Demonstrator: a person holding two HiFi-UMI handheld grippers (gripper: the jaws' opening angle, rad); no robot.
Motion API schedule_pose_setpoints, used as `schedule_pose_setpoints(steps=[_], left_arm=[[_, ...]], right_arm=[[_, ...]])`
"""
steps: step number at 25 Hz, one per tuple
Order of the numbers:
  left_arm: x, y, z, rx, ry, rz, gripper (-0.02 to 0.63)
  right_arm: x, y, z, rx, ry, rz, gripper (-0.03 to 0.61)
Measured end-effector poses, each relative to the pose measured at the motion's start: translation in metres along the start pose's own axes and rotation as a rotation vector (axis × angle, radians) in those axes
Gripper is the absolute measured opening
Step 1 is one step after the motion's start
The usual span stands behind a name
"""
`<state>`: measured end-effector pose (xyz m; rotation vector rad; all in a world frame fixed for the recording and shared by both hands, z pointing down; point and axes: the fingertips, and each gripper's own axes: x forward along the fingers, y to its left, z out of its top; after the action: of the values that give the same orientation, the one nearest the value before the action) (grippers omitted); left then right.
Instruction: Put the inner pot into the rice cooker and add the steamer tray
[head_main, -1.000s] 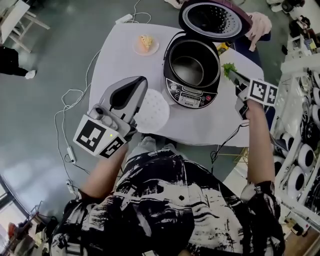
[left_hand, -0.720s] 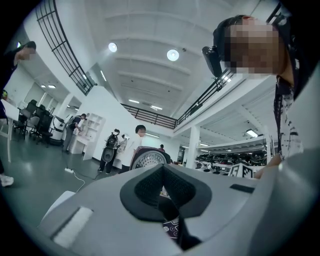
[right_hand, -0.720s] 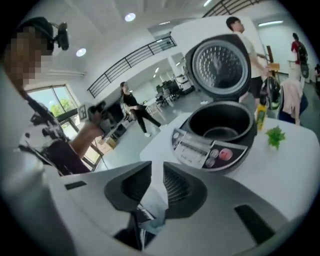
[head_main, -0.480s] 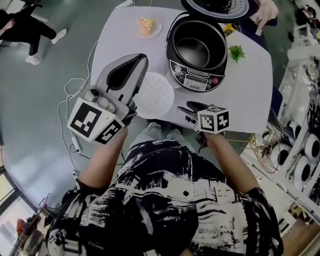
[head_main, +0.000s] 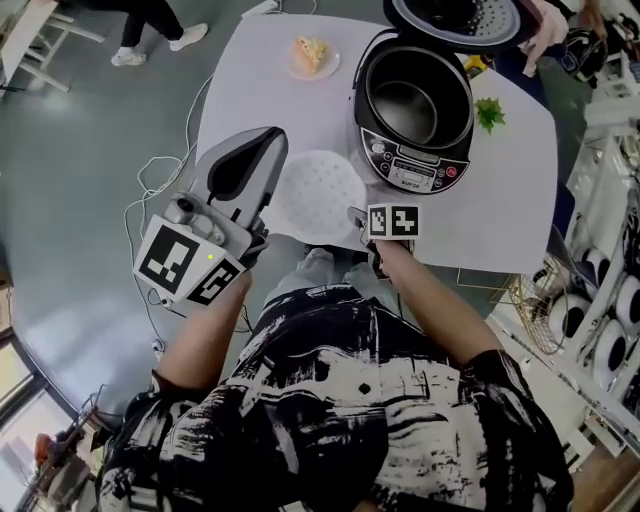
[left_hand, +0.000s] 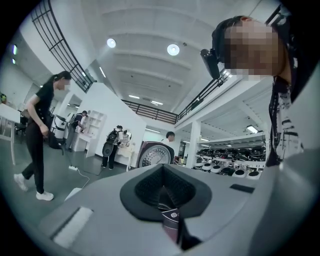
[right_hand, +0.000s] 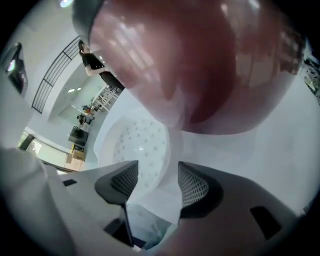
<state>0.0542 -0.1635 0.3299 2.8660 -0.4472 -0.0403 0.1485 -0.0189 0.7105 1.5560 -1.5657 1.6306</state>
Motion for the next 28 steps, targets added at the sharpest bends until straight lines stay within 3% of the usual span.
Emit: schedule_pose_setpoints(steps=[7, 9, 11, 17, 22, 28], left_arm=[[-0.015, 0.017, 0.007, 0.011, -0.008, 0.024, 0.005], [-0.020, 0.020, 0.008, 0.009, -0.011, 0.028, 0.005], [-0.024, 0.022, 0.010, 0.007, -0.017, 0.032, 0.005], [-0.034, 0.030, 0.012, 0.002, -0.030, 0.051, 0.005], [-0.037, 0.029, 0.018, 0.001, -0.048, 0.052, 0.005], [-0.039, 0.019, 0.037, 0.042, -0.095, 0.051, 0.005]], right_arm=[[0.025, -0.006, 0.001, 0.014, 0.045, -0.088, 0.186], [0.028, -0.008, 0.000, 0.000, 0.062, -0.124, 0.143], [0.028, -0.012, -0.001, -0.009, 0.070, -0.167, 0.054], [0.025, -0.015, -0.004, -0.002, 0.093, -0.191, 0.010], [0.018, 0.021, -0.003, 0.030, 0.086, -0.076, 0.006], [-0.025, 0.123, 0.029, -0.107, 0.042, 0.184, 0.006]])
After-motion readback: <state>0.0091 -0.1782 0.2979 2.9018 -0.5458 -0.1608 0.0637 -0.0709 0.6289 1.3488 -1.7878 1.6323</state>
